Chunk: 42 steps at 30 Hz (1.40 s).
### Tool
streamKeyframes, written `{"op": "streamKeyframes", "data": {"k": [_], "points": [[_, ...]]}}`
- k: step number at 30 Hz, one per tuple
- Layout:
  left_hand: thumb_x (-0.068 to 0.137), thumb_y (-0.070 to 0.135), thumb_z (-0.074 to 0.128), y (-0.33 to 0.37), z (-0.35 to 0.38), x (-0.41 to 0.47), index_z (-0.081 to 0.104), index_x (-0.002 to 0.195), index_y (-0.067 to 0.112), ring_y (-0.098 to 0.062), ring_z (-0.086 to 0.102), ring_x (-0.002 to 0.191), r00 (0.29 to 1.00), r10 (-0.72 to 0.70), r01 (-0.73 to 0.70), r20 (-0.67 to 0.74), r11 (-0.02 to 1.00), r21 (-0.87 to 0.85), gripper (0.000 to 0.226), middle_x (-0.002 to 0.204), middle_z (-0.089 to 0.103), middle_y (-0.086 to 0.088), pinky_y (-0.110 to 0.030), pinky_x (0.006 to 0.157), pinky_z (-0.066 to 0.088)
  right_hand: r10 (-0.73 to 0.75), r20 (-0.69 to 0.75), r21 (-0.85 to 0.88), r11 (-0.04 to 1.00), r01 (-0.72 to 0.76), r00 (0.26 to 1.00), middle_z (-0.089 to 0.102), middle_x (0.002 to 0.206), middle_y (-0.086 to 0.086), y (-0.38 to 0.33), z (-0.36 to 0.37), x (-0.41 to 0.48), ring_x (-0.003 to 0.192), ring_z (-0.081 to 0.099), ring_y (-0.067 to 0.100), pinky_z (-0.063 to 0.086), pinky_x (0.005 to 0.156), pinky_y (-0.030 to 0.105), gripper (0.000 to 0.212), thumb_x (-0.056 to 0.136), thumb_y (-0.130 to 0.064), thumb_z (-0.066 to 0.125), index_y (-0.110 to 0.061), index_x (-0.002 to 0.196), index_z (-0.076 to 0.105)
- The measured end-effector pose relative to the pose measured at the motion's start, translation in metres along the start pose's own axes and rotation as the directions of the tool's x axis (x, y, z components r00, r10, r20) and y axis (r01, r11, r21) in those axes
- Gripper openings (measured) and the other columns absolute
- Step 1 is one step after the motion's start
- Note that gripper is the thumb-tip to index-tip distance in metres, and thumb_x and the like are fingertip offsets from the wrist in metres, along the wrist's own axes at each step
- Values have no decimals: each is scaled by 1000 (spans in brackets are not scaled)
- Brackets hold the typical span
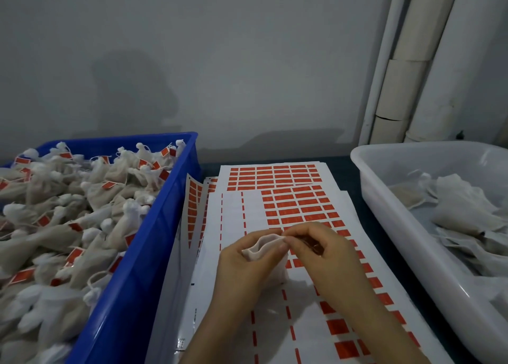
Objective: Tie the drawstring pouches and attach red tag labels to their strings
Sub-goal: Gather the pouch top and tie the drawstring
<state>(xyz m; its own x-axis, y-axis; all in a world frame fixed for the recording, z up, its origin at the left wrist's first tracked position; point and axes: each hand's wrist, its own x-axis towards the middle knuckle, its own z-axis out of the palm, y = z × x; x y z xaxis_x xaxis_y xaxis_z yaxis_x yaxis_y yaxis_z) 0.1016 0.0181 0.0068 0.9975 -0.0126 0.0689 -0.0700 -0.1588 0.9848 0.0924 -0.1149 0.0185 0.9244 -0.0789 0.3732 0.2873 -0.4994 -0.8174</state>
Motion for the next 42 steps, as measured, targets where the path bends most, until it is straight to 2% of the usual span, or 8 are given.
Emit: {"op": "streamKeyframes", "data": {"k": [4, 10, 15, 19, 22, 28, 33, 42], "points": [[72, 40, 69, 1, 0, 1, 70, 90, 31, -2, 65, 79, 999, -4, 5, -49, 1000, 19, 20, 87, 71, 19, -2, 51, 47, -30, -14, -3, 1000, 30, 999, 49, 78, -35, 0, 1, -2, 71, 53, -12, 36, 57, -8, 29, 81, -27, 61, -50, 70, 47], [76, 37, 69, 2, 2, 2, 70, 81, 29, -7, 63, 75, 994, -16, 20, -106, 999, 37, 9, 80, 69, 19, -6, 49, 43, -73, -38, -37, 997, 72, 997, 50, 78, -32, 1, 3, -2, 76, 54, -7, 40, 60, 1, 20, 81, -27, 61, -43, 79, 49], [78, 32, 69, 0, 2, 2, 68, 72, 30, -6, 61, 74, 988, -29, 36, -149, 998, 44, 6, 71, 67, 24, -4, 44, 40, -68, -118, -69, 996, 60, 991, 49, 77, -33, 2, 4, -3, 72, 55, -6, 39, 55, -5, 23, 81, -27, 62, -44, 75, 47], [79, 30, 68, -2, 2, 3, 67, 75, 27, 24, 51, 78, 991, -18, 21, -129, 1000, 16, 5, 75, 60, 41, 1, 38, 38, -38, -172, -74, 997, 26, 984, 54, 78, -24, 6, 2, -2, 73, 56, -2, 36, 62, 2, 16, 81, -28, 61, -39, 78, 50], [79, 28, 68, -4, 2, 3, 66, 76, 26, 30, 49, 76, 995, 5, -3, -98, 1000, 22, 5, 73, 59, 45, 2, 39, 37, -15, -205, -66, 998, 1, 979, 56, 83, -19, 8, -3, 0, 74, 56, 0, 37, 63, 5, 14, 82, -29, 60, -38, 79, 50], [80, 31, 66, -6, 1, 3, 62, 80, 30, 15, 61, 77, 996, 10, -3, -86, 996, 89, 4, 80, 71, 19, -4, 46, 47, 3, -206, -86, 996, -21, 979, 54, 82, -21, 8, -6, 0, 71, 54, -4, 34, 62, 3, 17, 82, -27, 60, -38, 77, 49], [70, 50, 66, 2, -1, 0, 63, 89, 49, 35, 44, 86, 994, 106, -105, -2, 989, 102, 19, 79, 53, 56, 2, 52, 45, 24, -186, -78, 996, -39, 982, 49, 78, -30, 8, -7, 0, 72, 54, -6, 33, 59, 1, 26, 82, -27, 60, -45, 69, 45], [73, 27, 72, 0, -11, 5, 66, 73, 38, 22, 55, 85, 974, 192, -184, -122, 980, 71, 12, 75, 61, 46, 5, 49, 39, -46, -187, -163, 987, 16, 981, 57, 86, -18, 9, -8, 0, 75, 58, 2, 36, 64, 5, 21, 80, -28, 62, -42, 76, 47]]}}
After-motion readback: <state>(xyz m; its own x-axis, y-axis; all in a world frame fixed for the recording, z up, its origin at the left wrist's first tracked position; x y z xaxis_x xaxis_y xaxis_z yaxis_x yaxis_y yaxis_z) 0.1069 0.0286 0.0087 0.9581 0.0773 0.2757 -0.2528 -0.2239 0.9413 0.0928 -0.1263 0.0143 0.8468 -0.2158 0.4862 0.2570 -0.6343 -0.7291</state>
